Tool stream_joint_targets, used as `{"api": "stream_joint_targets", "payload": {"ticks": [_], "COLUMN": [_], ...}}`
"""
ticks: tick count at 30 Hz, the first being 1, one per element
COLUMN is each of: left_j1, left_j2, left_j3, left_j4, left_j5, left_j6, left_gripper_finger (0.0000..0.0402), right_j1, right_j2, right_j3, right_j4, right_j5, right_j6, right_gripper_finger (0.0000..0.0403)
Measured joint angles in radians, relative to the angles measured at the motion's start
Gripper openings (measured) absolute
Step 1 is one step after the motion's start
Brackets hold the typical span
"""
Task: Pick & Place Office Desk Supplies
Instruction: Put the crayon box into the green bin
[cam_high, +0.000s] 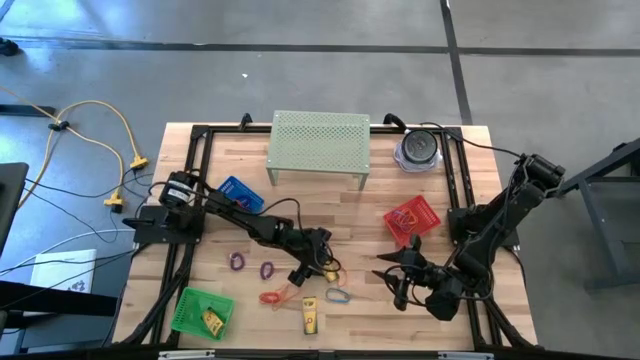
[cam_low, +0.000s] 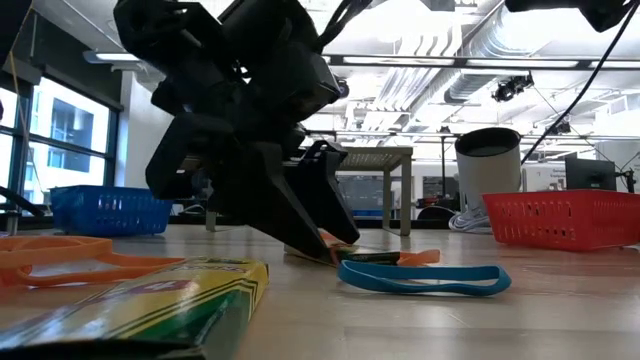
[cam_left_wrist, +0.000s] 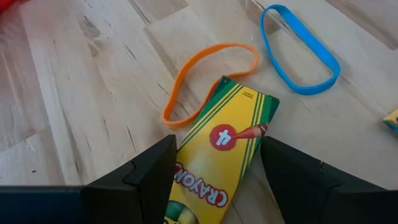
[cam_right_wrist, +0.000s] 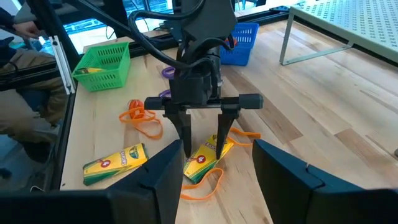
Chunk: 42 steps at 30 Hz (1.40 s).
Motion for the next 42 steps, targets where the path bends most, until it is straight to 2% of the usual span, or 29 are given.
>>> {"api": "stream_joint_targets", "payload": {"ticks": [3, 8, 16, 21, 24, 33, 42], "left_j1": [0.002, 0.002, 0.032, 0.04, 0.025, -0.016, -0.01], "left_j2": [0.0, 0.0, -0.001, -0.002, -0.002, -0.003, -0.003], "left_j3": [0.0, 0.001, 0.001, 0.002, 0.002, -0.001, 0.0], "left_j4": [-0.002, -0.035, -0.066, -0.117, -0.145, -0.123, -0.145], "left_j5": [-0.01, -0.085, -0.1, -0.103, -0.148, -0.22, -0.213], "left_j6": [-0.001, -0.018, -0.184, -0.198, -0.198, -0.186, -0.203], "left_gripper_finger": [0.0225, 0.0225, 0.0225, 0.0225, 0.0224, 0.0185, 0.0167], "right_j1": [0.0, 0.0, 0.0, 0.0, 0.0, 0.0, 0.0], "right_j2": [0.0, 0.0, 0.0, 0.0, 0.0, 0.0, 0.0], "right_j3": [0.0, 0.0, 0.0, 0.0, 0.0, 0.0, 0.0], "right_j4": [0.001, 0.008, 0.008, 0.008, 0.008, 0.008, 0.008], "right_j5": [0.0, -0.002, -0.003, -0.003, -0.003, -0.003, -0.007], "right_j6": [0.0, 0.0, 0.0, 0.0, 0.0, 0.0, 0.001], "right_gripper_finger": [0.0181, 0.0181, 0.0181, 0.0181, 0.0181, 0.0181, 0.0181]}}
